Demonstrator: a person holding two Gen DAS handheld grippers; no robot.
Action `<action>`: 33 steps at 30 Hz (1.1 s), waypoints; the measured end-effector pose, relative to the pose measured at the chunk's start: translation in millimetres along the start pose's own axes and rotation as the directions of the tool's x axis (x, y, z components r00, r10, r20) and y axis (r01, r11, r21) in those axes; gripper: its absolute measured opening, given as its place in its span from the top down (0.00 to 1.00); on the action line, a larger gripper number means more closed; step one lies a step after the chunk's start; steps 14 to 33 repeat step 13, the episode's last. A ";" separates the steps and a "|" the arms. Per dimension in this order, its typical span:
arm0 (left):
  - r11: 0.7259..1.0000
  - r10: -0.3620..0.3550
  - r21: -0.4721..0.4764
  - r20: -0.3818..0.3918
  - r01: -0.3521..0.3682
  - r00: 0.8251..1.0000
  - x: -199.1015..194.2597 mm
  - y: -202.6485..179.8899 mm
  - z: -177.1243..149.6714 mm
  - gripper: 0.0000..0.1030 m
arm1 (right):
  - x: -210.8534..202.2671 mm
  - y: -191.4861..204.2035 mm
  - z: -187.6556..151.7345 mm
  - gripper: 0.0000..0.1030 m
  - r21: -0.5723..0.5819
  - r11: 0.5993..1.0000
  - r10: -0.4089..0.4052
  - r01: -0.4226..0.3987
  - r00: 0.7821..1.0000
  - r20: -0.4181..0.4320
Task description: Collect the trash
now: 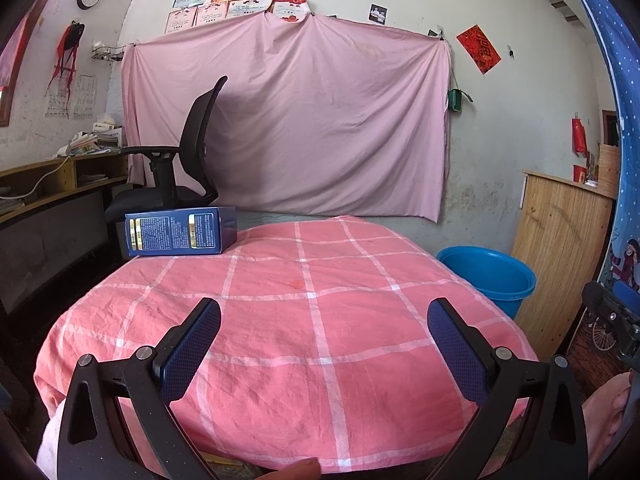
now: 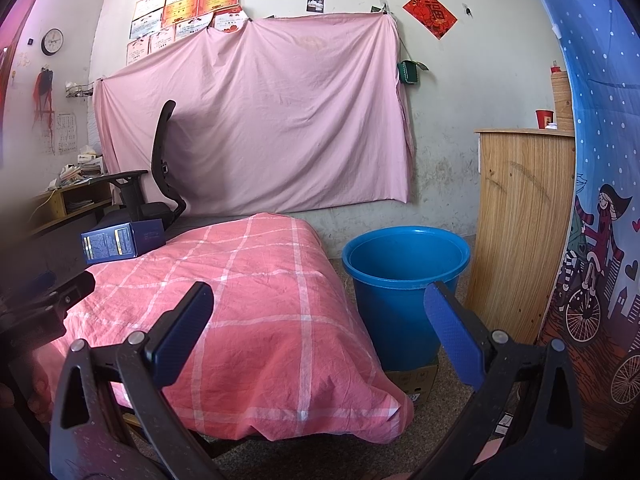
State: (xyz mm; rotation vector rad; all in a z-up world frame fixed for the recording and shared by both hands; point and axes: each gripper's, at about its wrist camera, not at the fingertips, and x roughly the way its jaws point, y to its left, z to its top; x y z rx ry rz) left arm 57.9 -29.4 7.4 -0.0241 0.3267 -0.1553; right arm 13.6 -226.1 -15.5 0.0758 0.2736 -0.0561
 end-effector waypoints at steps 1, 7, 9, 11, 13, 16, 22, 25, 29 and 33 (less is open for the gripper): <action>1.000 0.000 0.005 -0.002 0.000 1.000 1.0 0.8 -0.5 0.02 | -0.7 0.5 -0.4 0.00 0.000 1.000 0.000 0.000 1.000 0.001; 1.000 0.005 0.017 -0.004 -0.005 1.000 3.6 2.0 -3.0 0.02 | 0.3 4.6 -1.1 0.00 -0.003 1.000 0.001 -0.001 1.000 -0.004; 1.000 0.005 0.017 -0.008 -0.005 1.000 4.8 3.1 -3.5 0.02 | 0.5 6.9 -1.2 0.00 -0.004 1.000 0.000 0.000 1.000 -0.005; 1.000 0.005 0.017 -0.011 -0.005 1.000 6.1 3.2 -3.6 0.02 | 0.2 8.5 -1.8 0.00 -0.004 1.000 -0.001 0.001 1.000 -0.006; 1.000 0.004 0.017 -0.014 -0.003 1.000 7.3 3.2 -3.7 0.02 | 0.2 8.7 -1.8 0.00 -0.002 1.000 -0.001 0.001 1.000 -0.007; 1.000 0.004 0.017 -0.014 -0.003 1.000 7.3 3.2 -3.7 0.02 | 0.2 8.7 -1.8 0.00 -0.002 1.000 -0.001 0.001 1.000 -0.007; 1.000 0.004 0.017 -0.014 -0.003 1.000 7.3 3.2 -3.7 0.02 | 0.2 8.7 -1.8 0.00 -0.002 1.000 -0.001 0.001 1.000 -0.007; 1.000 0.004 0.017 -0.014 -0.003 1.000 7.3 3.2 -3.7 0.02 | 0.2 8.7 -1.8 0.00 -0.002 1.000 -0.001 0.001 1.000 -0.007; 1.000 0.004 0.017 -0.014 -0.003 1.000 7.3 3.2 -3.7 0.02 | 0.2 8.7 -1.8 0.00 -0.002 1.000 -0.001 0.001 1.000 -0.007; 1.000 0.004 0.017 -0.014 -0.003 1.000 7.3 3.2 -3.7 0.02 | 0.2 8.7 -1.8 0.00 -0.002 1.000 -0.001 0.001 1.000 -0.007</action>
